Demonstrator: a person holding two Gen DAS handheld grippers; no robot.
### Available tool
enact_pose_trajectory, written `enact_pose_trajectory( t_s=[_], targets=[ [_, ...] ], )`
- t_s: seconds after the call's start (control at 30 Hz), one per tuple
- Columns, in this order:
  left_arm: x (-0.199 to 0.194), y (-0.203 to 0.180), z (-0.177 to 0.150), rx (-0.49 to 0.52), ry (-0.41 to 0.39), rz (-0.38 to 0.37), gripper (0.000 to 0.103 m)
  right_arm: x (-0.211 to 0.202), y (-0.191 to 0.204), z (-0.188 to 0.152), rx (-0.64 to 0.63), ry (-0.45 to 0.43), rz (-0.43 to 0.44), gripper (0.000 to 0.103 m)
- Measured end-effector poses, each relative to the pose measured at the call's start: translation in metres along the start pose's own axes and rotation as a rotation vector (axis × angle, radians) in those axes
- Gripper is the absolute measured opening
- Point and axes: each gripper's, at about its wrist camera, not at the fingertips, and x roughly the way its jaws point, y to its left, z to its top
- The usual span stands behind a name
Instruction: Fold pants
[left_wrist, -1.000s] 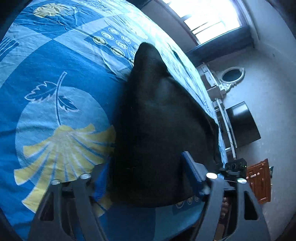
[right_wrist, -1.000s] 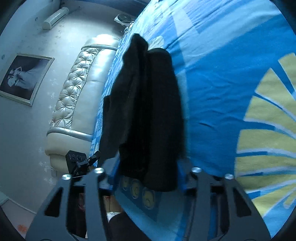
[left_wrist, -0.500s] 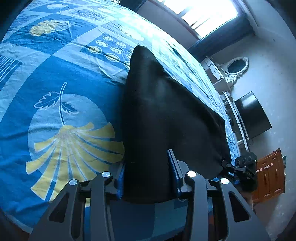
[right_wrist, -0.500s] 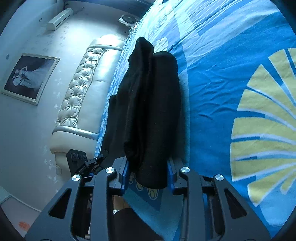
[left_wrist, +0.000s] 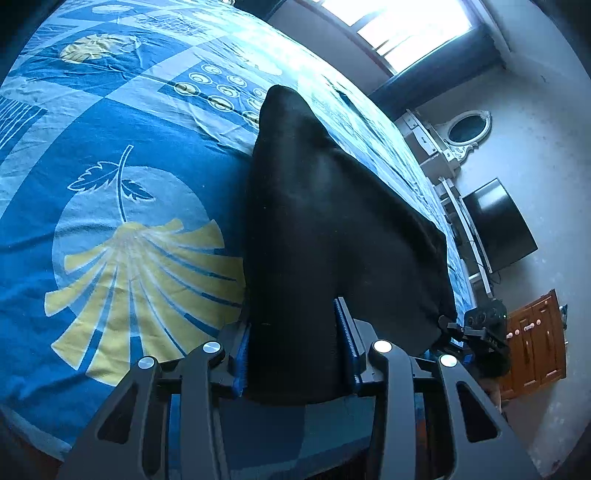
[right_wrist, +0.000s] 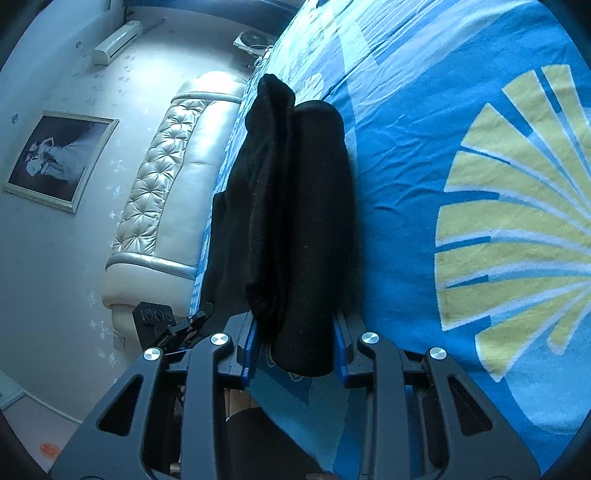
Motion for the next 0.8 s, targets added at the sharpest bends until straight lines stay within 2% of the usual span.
enact_pose_trajectory(
  t_s=[0.13, 0.3, 0.4, 0.6, 0.8],
  targets=[
    [0.003, 0.003, 0.001, 0.004, 0.004, -0.004, 0.044, 0.001, -0.002, 0.000, 0.000, -0.008, -0.008, 0.034],
    [0.003, 0.004, -0.001, 0.054, -0.026, 0.052, 0.070, 0.001, 0.003, -0.001, -0.008, -0.015, -0.026, 0.042],
    [0.004, 0.008, -0.002, 0.044, -0.037, 0.041, 0.076, 0.002, 0.004, -0.002, -0.004, -0.022, -0.018, 0.045],
    [0.006, 0.012, 0.000, 0.031, -0.038, 0.022, 0.079, -0.002, -0.001, -0.002, 0.015, -0.034, 0.036, 0.053],
    [0.008, 0.008, -0.002, 0.070, -0.041, 0.007, 0.085, -0.008, -0.007, -0.002, 0.026, -0.049, 0.078, 0.053]
  ],
)
